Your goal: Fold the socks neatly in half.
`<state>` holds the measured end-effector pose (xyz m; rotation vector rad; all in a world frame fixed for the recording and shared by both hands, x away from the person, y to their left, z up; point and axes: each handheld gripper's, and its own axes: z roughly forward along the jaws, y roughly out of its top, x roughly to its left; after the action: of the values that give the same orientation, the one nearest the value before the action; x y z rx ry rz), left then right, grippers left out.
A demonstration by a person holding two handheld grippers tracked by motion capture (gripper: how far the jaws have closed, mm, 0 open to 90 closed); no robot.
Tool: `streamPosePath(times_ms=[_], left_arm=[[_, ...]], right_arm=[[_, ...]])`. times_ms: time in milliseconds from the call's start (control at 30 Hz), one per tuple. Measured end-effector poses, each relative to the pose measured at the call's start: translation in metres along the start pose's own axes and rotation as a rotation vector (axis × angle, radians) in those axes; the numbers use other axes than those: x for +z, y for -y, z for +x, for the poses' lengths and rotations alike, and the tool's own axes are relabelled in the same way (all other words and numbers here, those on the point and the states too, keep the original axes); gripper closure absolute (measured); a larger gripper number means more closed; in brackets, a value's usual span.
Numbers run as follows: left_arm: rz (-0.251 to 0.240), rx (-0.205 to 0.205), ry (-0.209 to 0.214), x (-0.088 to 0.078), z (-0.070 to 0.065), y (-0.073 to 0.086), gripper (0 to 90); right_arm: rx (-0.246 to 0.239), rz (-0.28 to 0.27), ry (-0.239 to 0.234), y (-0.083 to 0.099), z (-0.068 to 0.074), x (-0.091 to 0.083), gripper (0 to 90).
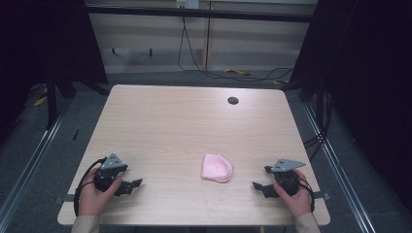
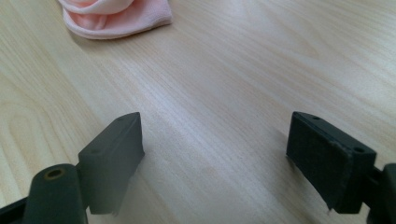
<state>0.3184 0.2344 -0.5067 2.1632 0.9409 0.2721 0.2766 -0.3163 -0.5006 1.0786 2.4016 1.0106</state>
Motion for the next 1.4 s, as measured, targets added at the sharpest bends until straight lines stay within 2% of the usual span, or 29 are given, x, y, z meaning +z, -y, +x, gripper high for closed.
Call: streamPosePath(times_ms=[500,667,1300,1400], left_arm=[[-0.010,0.003,-0.031,-0.005,0.007,0.010,17.4],[-0.027,0.035,-0.042,-0.003,0.009,0.013,15.7],[-0.033,0.029,-0.046,-0.002,0.009,0.014,13.7],[-0.028,0.023,-0.060,-0.001,0.009,0.013,11.4]], right_arm=[[0.004,0.003,-0.003,0.000,0.001,0.000,17.4],[0.001,0.003,-0.004,0.000,0.001,0.000,17.2],[0.001,0.004,-0.002,0.000,0.001,0.000,17.2],[0.001,0.004,-0.003,0.000,0.001,0.000,17.2]])
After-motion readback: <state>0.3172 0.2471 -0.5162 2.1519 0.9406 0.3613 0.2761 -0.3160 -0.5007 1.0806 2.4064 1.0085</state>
